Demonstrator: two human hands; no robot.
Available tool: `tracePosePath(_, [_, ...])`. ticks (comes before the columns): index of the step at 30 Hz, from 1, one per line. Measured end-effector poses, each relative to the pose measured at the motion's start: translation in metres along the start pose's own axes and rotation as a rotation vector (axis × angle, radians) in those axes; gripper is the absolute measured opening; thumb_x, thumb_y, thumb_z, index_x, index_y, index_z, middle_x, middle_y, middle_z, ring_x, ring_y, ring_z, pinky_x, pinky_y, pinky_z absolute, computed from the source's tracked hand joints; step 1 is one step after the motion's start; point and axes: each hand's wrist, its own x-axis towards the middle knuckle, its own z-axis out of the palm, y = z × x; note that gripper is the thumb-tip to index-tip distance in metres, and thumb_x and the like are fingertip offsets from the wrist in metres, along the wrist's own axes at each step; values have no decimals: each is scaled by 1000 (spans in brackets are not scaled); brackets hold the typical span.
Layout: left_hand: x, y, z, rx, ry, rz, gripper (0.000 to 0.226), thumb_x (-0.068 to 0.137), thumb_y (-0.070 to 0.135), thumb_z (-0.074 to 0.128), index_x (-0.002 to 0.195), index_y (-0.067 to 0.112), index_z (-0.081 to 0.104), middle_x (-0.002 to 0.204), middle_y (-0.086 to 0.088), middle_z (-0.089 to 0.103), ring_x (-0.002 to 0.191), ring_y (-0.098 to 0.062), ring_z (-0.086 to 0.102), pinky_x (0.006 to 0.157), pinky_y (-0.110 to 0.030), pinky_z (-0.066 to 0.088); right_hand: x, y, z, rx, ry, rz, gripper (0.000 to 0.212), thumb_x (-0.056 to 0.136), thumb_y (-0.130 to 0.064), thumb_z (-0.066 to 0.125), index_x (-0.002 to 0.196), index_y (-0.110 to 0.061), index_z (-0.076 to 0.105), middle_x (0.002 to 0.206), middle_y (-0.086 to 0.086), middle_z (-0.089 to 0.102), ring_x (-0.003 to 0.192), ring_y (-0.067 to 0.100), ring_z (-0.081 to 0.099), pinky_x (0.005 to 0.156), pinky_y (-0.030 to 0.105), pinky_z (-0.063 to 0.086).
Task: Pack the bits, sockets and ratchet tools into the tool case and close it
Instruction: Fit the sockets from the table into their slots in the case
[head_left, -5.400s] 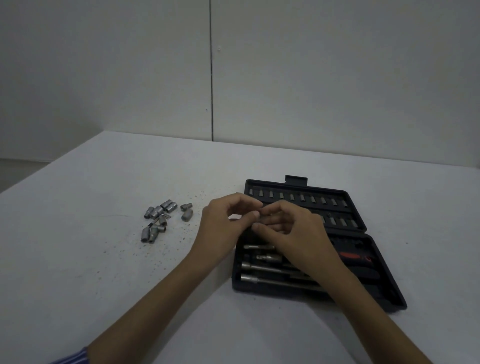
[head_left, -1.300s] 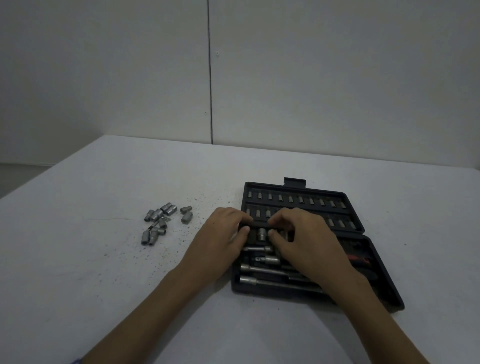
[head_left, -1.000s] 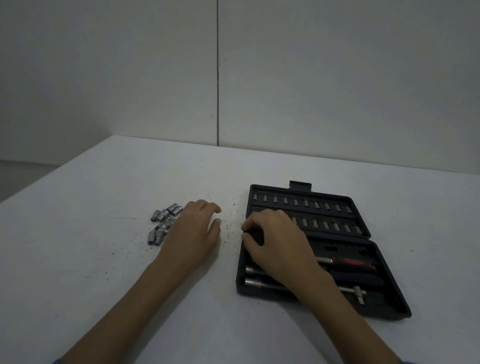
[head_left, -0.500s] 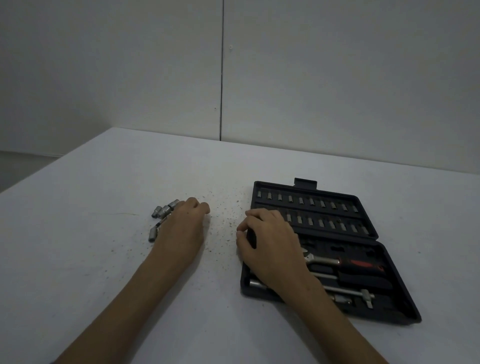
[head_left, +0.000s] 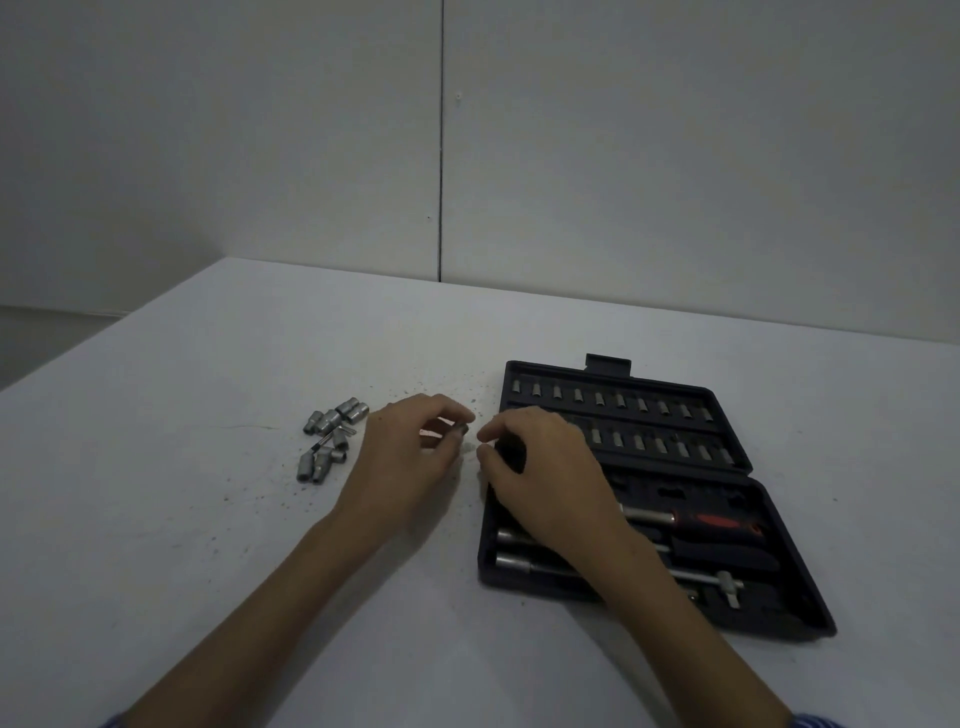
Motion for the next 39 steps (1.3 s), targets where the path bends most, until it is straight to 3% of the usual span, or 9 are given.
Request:
tracePosePath(7, [4, 22, 11, -257, -91, -37, 21, 85, 5, 64, 91, 25, 65, 91, 9, 69, 82, -2, 66, 71, -12, 51, 1, 15, -28, 314, -27, 95, 15, 86, -18, 65, 100, -22, 67, 95, -10, 69, 86, -3, 64, 73, 5, 48])
tracePosePath(11, [6, 32, 23, -333, -116, -27, 26, 83, 6, 67, 97, 27, 63, 94, 6, 68, 83, -7, 67, 75, -20, 54, -5, 29, -41, 409, -36, 148, 12, 86, -17, 66, 98, -18, 69, 88, -7, 72, 79, -3, 66, 70, 8, 50])
tracePosePath(19, [-2, 35, 36, -392, -177, 88, 26, 80, 2, 68, 103, 15, 65, 91, 1, 69, 88, -7, 67, 78, -20, 54, -20, 41, -51, 519, -12, 234, 14, 85, -24, 68, 95, -16, 70, 86, -8, 72, 79, -5, 65, 63, 4, 45])
tracePosePath(23, [-2, 33, 35, -333, -159, 144, 26, 80, 3, 69, 101, 19, 66, 94, 6, 70, 90, -5, 66, 80, -15, 51, -20, 41, -51, 576, -3, 267, 12, 84, -25, 69, 93, -17, 70, 82, -5, 72, 75, -2, 66, 60, 6, 46])
tracePosePath(27, [-5, 26, 33, -181, -85, 163, 17, 85, 11, 65, 99, 21, 68, 97, 14, 68, 94, 1, 61, 84, -12, 45, -22, 49, -55, 573, 18, 308, 7, 82, -26, 70, 88, -22, 70, 84, -3, 73, 81, 7, 69, 77, 24, 57])
tracePosePath(29, [-8, 21, 33, -146, -60, 137, 15, 88, 13, 62, 100, 19, 68, 101, 16, 65, 100, 0, 58, 86, -15, 45, -23, 55, -61, 532, 22, 324, 6, 82, -27, 69, 86, -24, 70, 84, -3, 73, 80, 8, 68, 77, 28, 57])
tracePosePath(35, [-8, 8, 40, 77, -139, 207, 25, 87, 29, 51, 107, 23, 64, 113, 15, 58, 111, 5, 45, 96, -2, 29, -24, 69, -74, 338, 17, 375, 5, 81, -29, 70, 84, -27, 66, 76, -4, 71, 71, 8, 66, 60, 9, 48])
tracePosePath(39, [-9, 6, 42, 119, -193, 212, 29, 87, 32, 48, 111, 22, 62, 115, 17, 53, 111, 7, 41, 95, 2, 23, -26, 70, -74, 253, -28, 355, 3, 81, -32, 70, 80, -30, 68, 73, -6, 70, 69, 2, 64, 55, 6, 42])
